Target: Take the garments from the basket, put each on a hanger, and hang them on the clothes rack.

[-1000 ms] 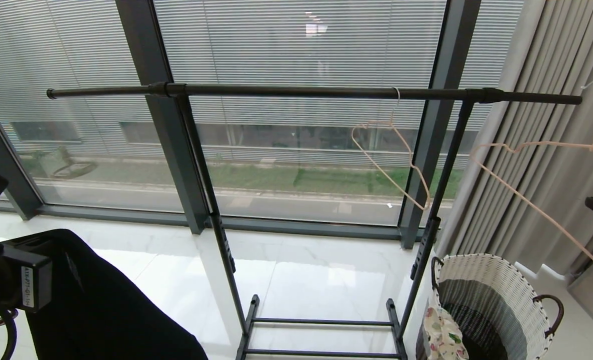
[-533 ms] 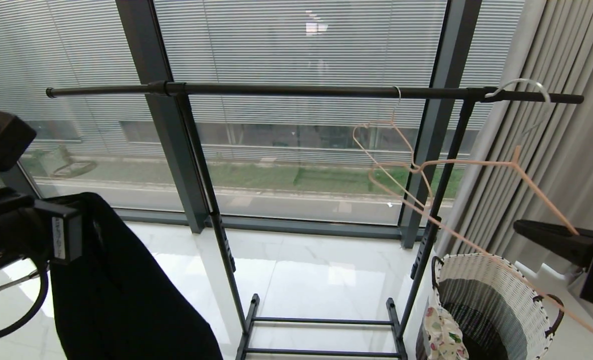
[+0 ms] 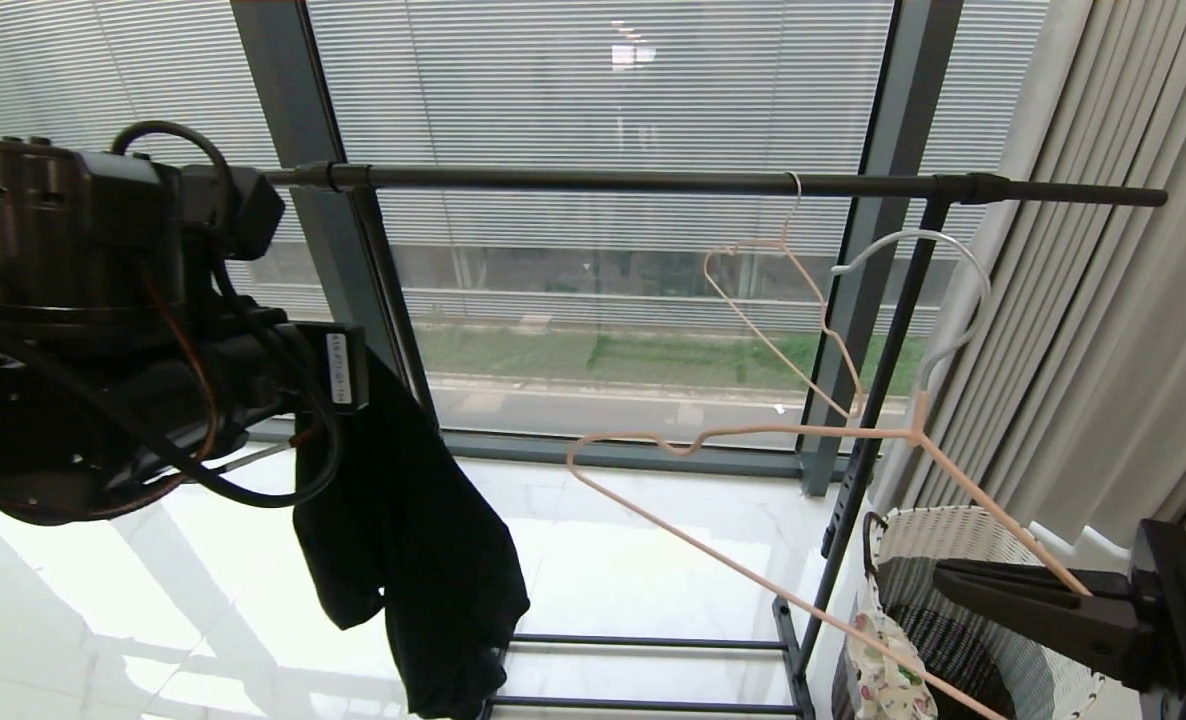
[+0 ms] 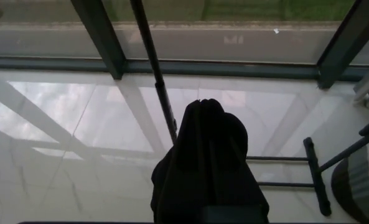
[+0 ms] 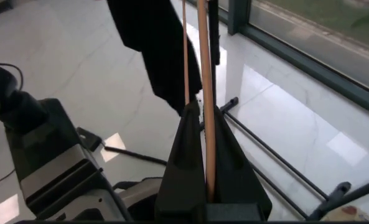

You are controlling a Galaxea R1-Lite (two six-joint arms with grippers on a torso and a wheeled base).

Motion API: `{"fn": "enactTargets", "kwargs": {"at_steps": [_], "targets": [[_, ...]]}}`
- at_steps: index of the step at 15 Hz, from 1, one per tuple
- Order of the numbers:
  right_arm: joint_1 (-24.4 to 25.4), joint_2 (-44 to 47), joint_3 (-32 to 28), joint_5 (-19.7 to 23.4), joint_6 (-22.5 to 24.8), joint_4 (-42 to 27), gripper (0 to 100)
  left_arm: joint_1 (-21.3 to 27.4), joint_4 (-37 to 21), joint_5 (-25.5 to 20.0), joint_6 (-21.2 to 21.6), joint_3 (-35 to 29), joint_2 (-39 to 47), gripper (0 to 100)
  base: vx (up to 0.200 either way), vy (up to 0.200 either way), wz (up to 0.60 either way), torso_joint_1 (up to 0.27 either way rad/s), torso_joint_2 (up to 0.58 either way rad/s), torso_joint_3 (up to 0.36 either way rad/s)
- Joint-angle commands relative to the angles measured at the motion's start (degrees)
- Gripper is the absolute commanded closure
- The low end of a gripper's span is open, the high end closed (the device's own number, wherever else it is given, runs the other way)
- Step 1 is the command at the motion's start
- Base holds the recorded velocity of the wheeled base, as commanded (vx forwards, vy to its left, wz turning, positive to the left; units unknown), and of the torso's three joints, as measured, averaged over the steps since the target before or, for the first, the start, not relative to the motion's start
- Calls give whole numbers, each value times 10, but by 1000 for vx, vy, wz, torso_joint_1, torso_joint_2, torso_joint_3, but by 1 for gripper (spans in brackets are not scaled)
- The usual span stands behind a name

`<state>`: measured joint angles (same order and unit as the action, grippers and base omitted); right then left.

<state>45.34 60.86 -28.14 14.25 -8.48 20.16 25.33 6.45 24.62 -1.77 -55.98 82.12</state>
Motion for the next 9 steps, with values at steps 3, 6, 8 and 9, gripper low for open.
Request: {"fn": "enactTargets", "kwargs": {"at_steps": [3,6,8,9], "targets": [[38,41,-5,0,-3,38,100,50,2,-13,2,-5,32,100,0,0,0,0,0,0],[50,78,-26,1,-3,53,100,64,2,-40,4,-6,32,100,0,0,0,0,0,0],[50,100,-33,1,-3,71,100,77,2,-56,4,-6,27,100,0,0,0,0,0,0],[50,112,-32,0,-3,85,100,87,2,-65,7,-6,20,100,0,0,0,0,0,0]]}}
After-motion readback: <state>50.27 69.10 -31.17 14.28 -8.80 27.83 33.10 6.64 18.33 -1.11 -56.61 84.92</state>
